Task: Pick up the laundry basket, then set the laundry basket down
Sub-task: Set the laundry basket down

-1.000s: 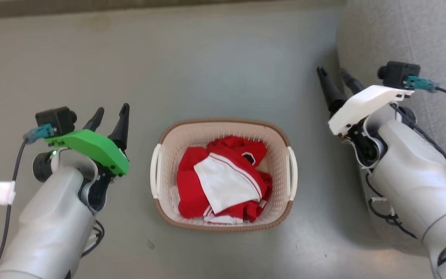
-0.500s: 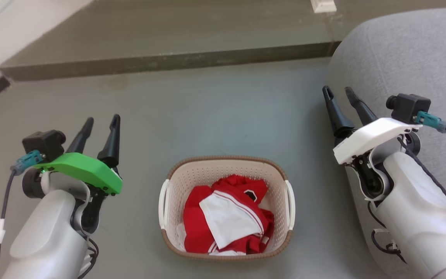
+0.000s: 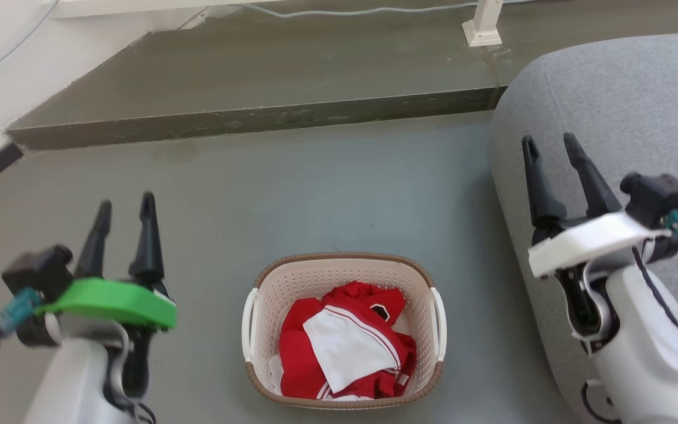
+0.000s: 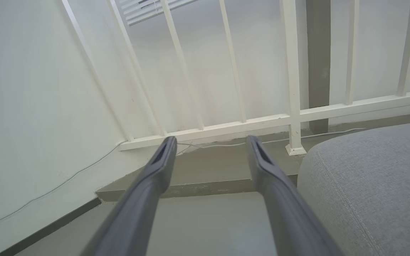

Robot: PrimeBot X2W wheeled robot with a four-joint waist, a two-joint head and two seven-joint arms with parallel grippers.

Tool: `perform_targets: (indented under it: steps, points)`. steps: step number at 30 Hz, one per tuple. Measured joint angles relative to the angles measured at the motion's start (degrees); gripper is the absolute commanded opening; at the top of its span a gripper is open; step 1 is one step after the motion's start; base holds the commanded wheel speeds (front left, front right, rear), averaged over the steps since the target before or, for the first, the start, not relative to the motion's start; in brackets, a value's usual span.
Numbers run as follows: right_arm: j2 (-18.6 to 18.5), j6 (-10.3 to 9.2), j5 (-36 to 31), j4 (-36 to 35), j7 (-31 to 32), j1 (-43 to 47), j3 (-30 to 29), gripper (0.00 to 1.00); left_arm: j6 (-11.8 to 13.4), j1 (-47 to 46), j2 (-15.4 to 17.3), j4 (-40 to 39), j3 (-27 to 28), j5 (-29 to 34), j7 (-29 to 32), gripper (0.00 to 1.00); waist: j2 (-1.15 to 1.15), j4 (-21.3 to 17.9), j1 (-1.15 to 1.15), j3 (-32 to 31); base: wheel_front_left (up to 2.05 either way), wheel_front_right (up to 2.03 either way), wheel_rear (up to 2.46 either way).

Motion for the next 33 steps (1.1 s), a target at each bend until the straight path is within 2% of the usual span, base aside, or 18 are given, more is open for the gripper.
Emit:
perform_targets:
  steps: [5,12,16,33]
  points:
    - [0.5,-0.71,-2.9,-3.2,0.0,4.0,-1.6,1.00,0.1,4.6,-2.6,-3.3,1.7,3.5,0.0,1.00,0.00,0.2,0.00,0.0,0.00,0.00,0.00]
    - [2.4,-0.71,-5.3,-6.4,0.0,7.7,-3.4,1.00,0.0,7.3,-3.1,-7.0,3.5,9.2,0.0,1.00,0.00,0.5,0.00,0.1,0.00,0.00,0.00]
    - [3.1,-0.60,-6.3,-7.3,0.0,9.3,-4.1,1.00,-0.5,9.0,-4.1,-8.2,4.2,10.3,0.0,1.00,0.00,0.6,0.00,0.1,0.00,0.00,0.00]
    - [5.5,1.78,-9.0,-9.0,0.0,13.2,-7.2,1.00,-2.4,11.6,-5.8,-10.2,6.1,13.8,0.0,1.00,0.00,0.8,0.00,0.6,0.00,0.00,0.00]
